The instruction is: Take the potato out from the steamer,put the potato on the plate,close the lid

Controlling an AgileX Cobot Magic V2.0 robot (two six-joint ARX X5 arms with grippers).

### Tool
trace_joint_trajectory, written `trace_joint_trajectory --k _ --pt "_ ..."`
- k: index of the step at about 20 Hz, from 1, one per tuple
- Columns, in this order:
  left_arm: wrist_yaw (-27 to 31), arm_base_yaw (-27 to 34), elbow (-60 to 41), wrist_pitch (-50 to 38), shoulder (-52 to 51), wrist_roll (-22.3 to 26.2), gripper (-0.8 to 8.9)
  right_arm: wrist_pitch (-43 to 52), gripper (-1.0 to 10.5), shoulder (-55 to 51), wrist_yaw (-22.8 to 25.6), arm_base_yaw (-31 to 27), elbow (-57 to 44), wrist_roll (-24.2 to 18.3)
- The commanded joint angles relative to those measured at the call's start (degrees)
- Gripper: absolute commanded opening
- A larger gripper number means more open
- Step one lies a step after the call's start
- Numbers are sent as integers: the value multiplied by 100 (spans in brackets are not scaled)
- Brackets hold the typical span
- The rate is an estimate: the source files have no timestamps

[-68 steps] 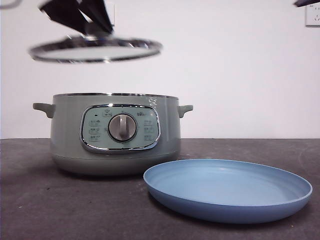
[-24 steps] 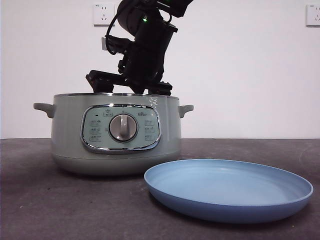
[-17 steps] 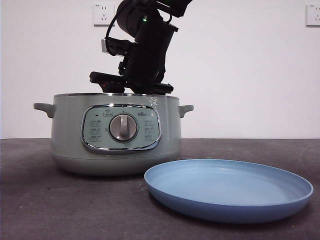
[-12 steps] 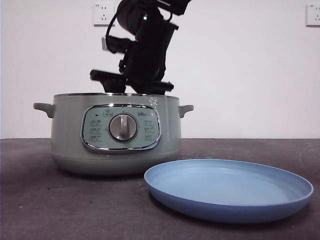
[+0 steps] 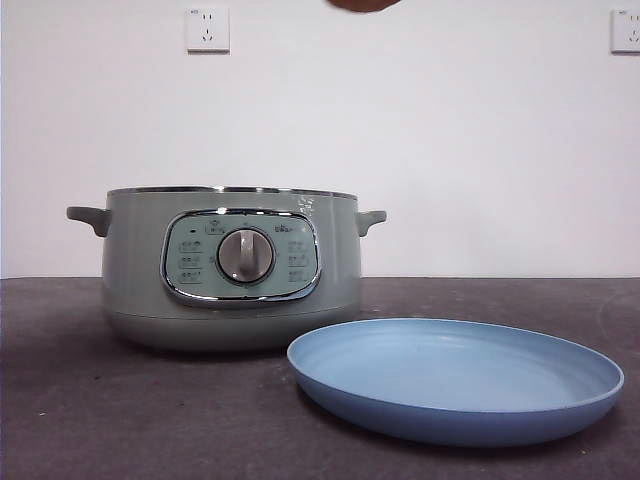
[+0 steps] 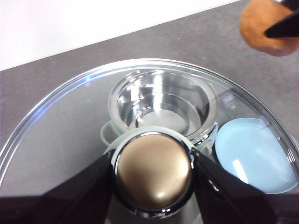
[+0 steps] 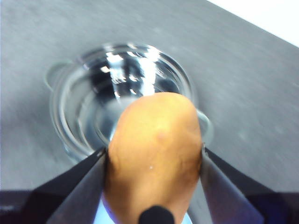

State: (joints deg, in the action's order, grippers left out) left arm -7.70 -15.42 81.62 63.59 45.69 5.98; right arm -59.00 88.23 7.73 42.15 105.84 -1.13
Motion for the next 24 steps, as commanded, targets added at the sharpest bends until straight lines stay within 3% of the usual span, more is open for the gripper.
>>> trace_joint_trajectory --k 1,8,14,18,24 --pt "-116 11 17 -299 11 59 -9 0 -20 -269 35 20 -579 26" --pt "-313 9 17 -555 46 66 -9 1359 -19 -1847 9 20 -3845 662" --pt "-326 9 17 -544 186 66 -9 3139 -19 -1993 -380 20 -5847 1073" --pt "-332 0 20 -599 389 68 -9 4074 -19 -1768 -485 -70 -6502 1071" --pt "-627 0 17 -938 835 72 -9 4686 -19 -855 -487 -166 -6647 1001"
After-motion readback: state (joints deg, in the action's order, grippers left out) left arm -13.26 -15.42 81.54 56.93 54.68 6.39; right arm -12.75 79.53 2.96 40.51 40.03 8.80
